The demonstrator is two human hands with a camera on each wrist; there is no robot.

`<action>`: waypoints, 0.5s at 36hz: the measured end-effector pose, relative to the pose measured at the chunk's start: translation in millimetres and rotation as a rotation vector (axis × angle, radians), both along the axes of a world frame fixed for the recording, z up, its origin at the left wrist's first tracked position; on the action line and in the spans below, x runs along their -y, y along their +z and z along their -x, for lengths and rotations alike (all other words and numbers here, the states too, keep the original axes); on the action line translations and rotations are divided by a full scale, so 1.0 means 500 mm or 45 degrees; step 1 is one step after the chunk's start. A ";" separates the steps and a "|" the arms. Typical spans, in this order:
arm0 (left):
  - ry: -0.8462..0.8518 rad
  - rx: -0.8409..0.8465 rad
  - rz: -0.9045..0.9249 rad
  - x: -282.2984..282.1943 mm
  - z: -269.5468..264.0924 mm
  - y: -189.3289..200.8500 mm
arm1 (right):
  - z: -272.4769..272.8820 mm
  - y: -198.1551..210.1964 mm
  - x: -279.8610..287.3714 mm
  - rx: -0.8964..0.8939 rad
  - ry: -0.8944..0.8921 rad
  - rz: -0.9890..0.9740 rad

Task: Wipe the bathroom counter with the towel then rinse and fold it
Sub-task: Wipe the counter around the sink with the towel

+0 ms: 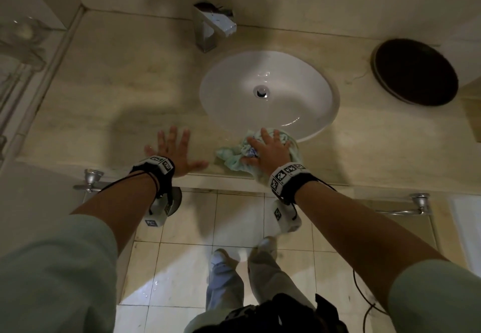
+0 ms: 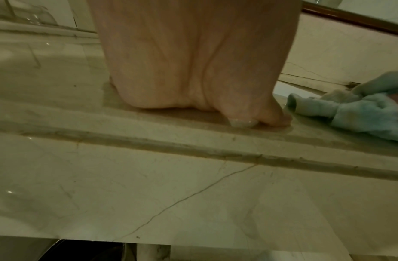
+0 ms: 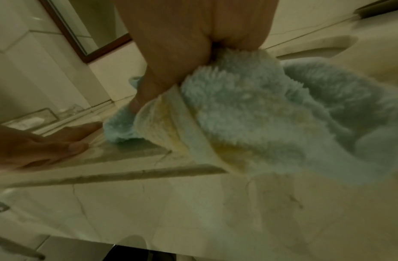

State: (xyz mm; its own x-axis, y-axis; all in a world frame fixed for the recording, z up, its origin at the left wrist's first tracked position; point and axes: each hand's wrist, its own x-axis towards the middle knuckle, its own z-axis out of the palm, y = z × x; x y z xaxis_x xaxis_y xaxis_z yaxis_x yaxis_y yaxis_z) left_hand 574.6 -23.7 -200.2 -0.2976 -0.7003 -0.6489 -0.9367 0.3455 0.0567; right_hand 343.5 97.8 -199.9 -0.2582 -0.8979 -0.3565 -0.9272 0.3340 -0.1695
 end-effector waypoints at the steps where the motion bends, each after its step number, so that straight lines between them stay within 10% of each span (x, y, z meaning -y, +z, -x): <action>1: 0.002 -0.009 0.009 -0.001 0.000 0.000 | -0.001 0.000 -0.002 -0.007 0.011 0.007; 18: 0.047 -0.116 0.129 -0.003 -0.005 -0.037 | -0.055 0.004 0.056 0.092 0.100 -0.001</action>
State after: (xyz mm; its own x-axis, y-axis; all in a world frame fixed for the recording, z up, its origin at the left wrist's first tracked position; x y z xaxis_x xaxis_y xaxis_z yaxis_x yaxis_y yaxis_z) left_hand 577.3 -22.0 -218.5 -0.3246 -0.7724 -0.5459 -0.9415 0.3190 0.1085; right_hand 370.9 69.8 -197.8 -0.1604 -0.9142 -0.3722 -0.9359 0.2606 -0.2369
